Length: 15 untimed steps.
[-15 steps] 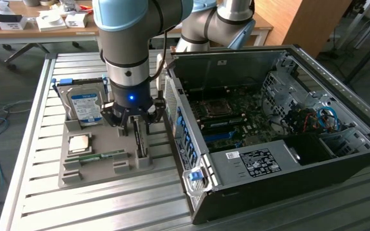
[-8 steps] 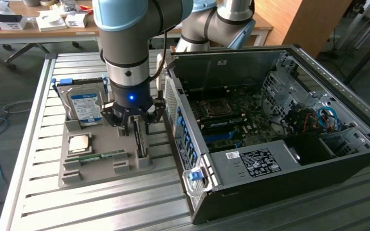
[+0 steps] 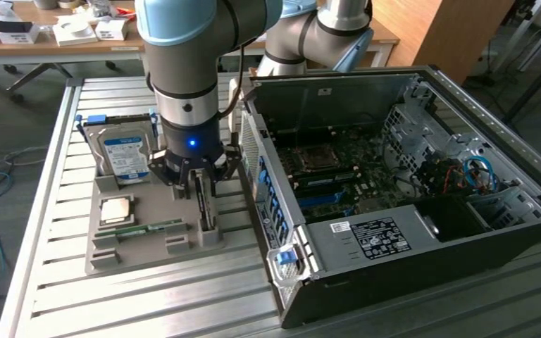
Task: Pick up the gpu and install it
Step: 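Pick up the gpu and move the gpu toward the slot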
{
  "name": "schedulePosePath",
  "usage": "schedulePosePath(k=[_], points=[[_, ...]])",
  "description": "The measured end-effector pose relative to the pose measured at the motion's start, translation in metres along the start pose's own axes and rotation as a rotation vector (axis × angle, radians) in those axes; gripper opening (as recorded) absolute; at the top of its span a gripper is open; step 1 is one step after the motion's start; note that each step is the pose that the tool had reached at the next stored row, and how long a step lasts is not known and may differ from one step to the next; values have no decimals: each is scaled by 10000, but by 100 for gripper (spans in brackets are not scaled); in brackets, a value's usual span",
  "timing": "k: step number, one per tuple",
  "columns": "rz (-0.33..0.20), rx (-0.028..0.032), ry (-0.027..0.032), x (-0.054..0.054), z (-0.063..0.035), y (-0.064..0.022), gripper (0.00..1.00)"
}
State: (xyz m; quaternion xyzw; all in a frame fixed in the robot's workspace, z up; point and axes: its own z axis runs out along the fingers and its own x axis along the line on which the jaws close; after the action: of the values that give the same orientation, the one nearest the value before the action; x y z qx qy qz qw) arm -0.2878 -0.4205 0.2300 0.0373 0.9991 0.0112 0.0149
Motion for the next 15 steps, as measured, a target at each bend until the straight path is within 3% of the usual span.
schedulePosePath(k=[5, 6, 15], points=[[0, 0, 0, 0, 0, 0, 46], [0, 0, -1, 0, 0, 0, 39], [0, 0, -1, 0, 0, 0, 39]])
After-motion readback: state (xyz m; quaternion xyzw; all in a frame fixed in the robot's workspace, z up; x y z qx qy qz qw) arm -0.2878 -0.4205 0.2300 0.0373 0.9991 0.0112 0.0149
